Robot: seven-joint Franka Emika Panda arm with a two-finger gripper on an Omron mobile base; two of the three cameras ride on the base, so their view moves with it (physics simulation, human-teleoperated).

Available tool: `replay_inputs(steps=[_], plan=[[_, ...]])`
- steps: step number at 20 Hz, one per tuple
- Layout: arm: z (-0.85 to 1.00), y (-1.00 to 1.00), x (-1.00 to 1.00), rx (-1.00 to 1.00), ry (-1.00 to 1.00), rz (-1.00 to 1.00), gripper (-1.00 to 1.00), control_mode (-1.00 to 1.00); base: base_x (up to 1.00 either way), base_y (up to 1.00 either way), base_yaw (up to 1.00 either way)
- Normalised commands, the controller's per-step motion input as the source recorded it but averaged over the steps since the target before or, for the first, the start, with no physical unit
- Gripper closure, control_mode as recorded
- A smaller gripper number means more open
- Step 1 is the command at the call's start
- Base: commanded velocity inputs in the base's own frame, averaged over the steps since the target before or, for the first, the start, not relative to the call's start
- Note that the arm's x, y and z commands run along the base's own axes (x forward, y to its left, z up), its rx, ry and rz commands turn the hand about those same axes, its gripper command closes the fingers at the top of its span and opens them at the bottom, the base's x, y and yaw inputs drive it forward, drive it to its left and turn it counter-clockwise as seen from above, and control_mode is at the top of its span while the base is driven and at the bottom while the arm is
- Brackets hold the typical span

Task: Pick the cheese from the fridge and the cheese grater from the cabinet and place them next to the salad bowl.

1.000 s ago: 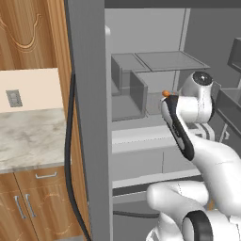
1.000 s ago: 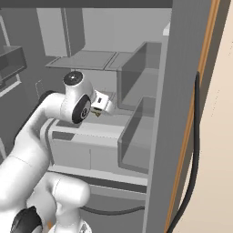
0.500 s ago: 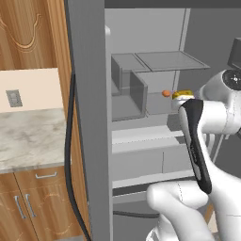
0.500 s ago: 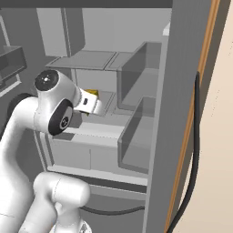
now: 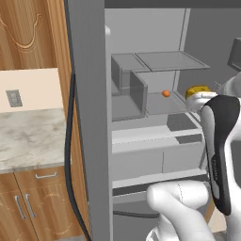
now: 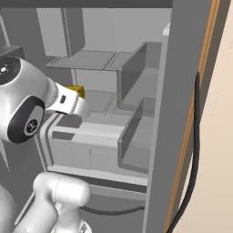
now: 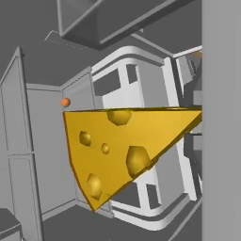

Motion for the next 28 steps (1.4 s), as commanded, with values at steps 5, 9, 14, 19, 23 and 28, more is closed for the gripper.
replay_inputs(steps=[5,9,14,19,23,28], plan=[[0.04,0.33,-0.32,0.0,-0.01,0.01,1.0,-1.0,0.0,0.0,0.0],[0.0,0.0,0.0,0.0,0.0,0.0,1.0,-1.0,0.0,0.0,0.0],[0.0,0.0,-0.23,0.0,-0.01,0.0,1.0,-1.0,0.0,0.0,0.0],[0.0,0.0,-0.79,0.0,-0.06,0.0,1.0,-1.0,0.0,0.0,0.0],[0.0,0.0,0.08,0.0,0.0,0.0,1.0,-1.0,0.0,0.0,0.0],[0.0,0.0,0.04,0.0,0.0,0.0,1.0,-1.0,0.0,0.0,0.0]])
